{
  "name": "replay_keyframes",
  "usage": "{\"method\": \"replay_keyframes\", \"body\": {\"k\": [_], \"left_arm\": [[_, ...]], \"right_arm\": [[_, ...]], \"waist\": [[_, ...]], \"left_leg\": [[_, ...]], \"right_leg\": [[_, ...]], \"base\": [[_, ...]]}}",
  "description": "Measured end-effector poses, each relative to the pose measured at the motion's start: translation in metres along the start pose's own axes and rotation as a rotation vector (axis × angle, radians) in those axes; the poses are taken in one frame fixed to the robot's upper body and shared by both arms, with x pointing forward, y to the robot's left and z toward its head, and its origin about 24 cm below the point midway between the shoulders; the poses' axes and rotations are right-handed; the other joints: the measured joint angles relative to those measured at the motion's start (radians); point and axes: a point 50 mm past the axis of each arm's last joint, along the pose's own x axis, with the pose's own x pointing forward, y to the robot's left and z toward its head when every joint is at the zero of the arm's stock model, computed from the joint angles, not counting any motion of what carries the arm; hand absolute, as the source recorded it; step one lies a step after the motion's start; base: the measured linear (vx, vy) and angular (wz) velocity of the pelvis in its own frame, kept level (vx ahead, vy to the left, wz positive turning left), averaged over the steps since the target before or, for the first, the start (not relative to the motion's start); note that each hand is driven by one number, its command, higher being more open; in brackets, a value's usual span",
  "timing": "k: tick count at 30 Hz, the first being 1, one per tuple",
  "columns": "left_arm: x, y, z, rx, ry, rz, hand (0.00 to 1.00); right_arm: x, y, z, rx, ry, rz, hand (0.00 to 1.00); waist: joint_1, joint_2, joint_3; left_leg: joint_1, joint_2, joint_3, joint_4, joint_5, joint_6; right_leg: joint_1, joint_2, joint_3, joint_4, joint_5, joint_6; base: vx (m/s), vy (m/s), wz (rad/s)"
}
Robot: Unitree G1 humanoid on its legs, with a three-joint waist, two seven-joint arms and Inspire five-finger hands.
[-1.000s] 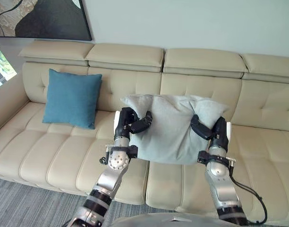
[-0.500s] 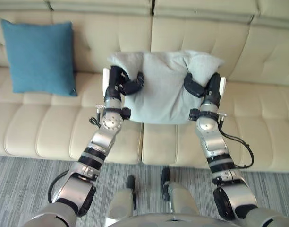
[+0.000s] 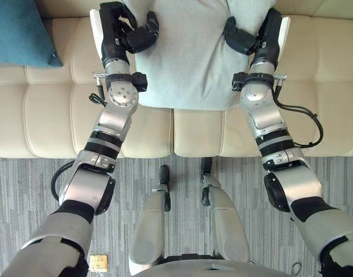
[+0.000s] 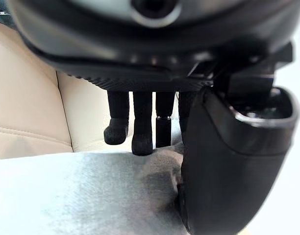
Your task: Pick up cushions and gather them together orderly.
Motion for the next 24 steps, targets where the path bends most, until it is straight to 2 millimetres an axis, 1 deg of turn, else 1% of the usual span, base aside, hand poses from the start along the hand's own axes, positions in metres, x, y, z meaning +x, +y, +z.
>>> {"method": "replay_keyframes", "body": {"k": [3,5,8,10,13,14,16,17,20,21,23,24], "left_arm": [[0.015,0.005,0.014,0.012,-0.039,0.03,1.0],[0.018,0.009,0.015,0.01,-0.047,0.059,1.0],[0.02,0.012,0.015,0.01,-0.048,0.091,1.0],[0.022,0.016,0.015,0.003,-0.046,0.125,1.0],[0.028,0.024,0.017,0.009,-0.043,0.156,1.0],[0.033,0.034,0.019,0.013,-0.046,0.185,1.0],[0.034,0.04,0.019,0.022,-0.049,0.2,1.0],[0.037,0.052,0.02,0.037,-0.057,0.235,1.0],[0.039,0.068,0.02,0.025,-0.05,0.293,1.0],[0.039,0.082,0.019,0.016,-0.045,0.343,1.0],[0.038,0.096,0.015,0.017,-0.038,0.386,1.0],[0.035,0.109,0.009,0.025,-0.025,0.42,1.0]], "right_arm": [[0.014,-0.002,0.015,-0.027,-0.039,-0.03,1.0],[0.018,-0.004,0.021,-0.031,-0.051,-0.047,1.0],[0.027,-0.008,0.031,-0.055,-0.076,-0.066,1.0],[0.031,-0.008,0.036,-0.069,-0.089,-0.069,1.0],[0.04,-0.017,0.042,-0.075,-0.082,-0.093,1.0],[0.045,-0.026,0.043,-0.069,-0.074,-0.114,1.0],[0.047,-0.031,0.043,-0.073,-0.072,-0.125,1.0],[0.051,-0.043,0.043,-0.084,-0.075,-0.156,1.0],[0.054,-0.053,0.044,-0.072,-0.068,-0.179,1.0],[0.056,-0.059,0.044,-0.066,-0.067,-0.197,1.0],[0.057,-0.064,0.045,-0.042,-0.058,-0.217,1.0],[0.059,-0.07,0.045,-0.011,-0.05,-0.243,1.0]], "waist": [[-0.003,0.008,0.006],[-0.003,0.01,0.007],[-0.003,0.023,0.015],[-0.003,0.025,0.016],[-0.002,0.029,0.018],[-0.002,0.031,0.019],[-0.002,0.033,0.02],[0.001,0.036,0.022],[0.003,0.039,0.023],[0.004,0.043,0.026],[0.006,0.045,0.027],[0.006,0.048,0.028]], "left_leg": [[-0.031,-0.005,0.0,0.004,0.002,0.002],[-0.042,-0.005,-0.001,0.004,0.002,0.003],[-0.049,-0.007,-0.006,0.003,0.002,0.004],[-0.049,-0.008,-0.009,-0.004,0.005,0.006],[-0.049,-0.012,-0.019,-0.01,0.012,0.01],[-0.043,-0.014,-0.025,-0.01,0.013,0.012],[-0.038,-0.017,-0.032,-0.01,0.013,0.012],[-0.024,-0.021,-0.039,-0.016,0.015,0.014],[-0.004,-0.027,-0.041,-0.035,0.024,0.015],[0.006,-0.03,-0.042,-0.044,0.029,0.016],[0.014,-0.03,-0.04,-0.05,0.03,0.017],[0.023,-0.031,-0.041,-0.051,0.03,0.017]], "right_leg": [[-0.024,-0.002,0.003,-0.013,0.012,0.002],[-0.029,-0.001,0.004,-0.03,0.021,0.003],[-0.029,-0.001,0.003,-0.045,0.029,0.002],[-0.025,-0.001,0.001,-0.061,0.036,0.003],[-0.008,-0.001,-0.003,-0.093,0.054,0.005],[0.01,-0.001,-0.006,-0.116,0.065,0.007],[0.021,-0.002,-0.009,-0.124,0.068,0.008],[0.044,-0.005,-0.015,-0.145,0.075,0.011],[0.062,-0.011,-0.021,-0.159,0.08,0.014],[0.073,-0.014,-0.021,-0.17,0.084,0.014],[0.081,-0.014,-0.021,-0.177,0.088,0.015],[0.09,-0.014,-0.021,-0.18,0.088,0.015]], "base": [[0.02,-0.018,-0.01],[0.05,-0.022,-0.03],[0.04,-0.017,0.01],[0.05,-0.021,-0.01],[0.05,0.0,0.04],[0.04,0.02,0.04],[0.03,0.021,0.08],[0.04,0.026,0.1],[0.03,0.021,0.07],[0.04,0.019,0.03],[0.04,0.017,-0.01],[0.05,0.014,-0.02]]}}
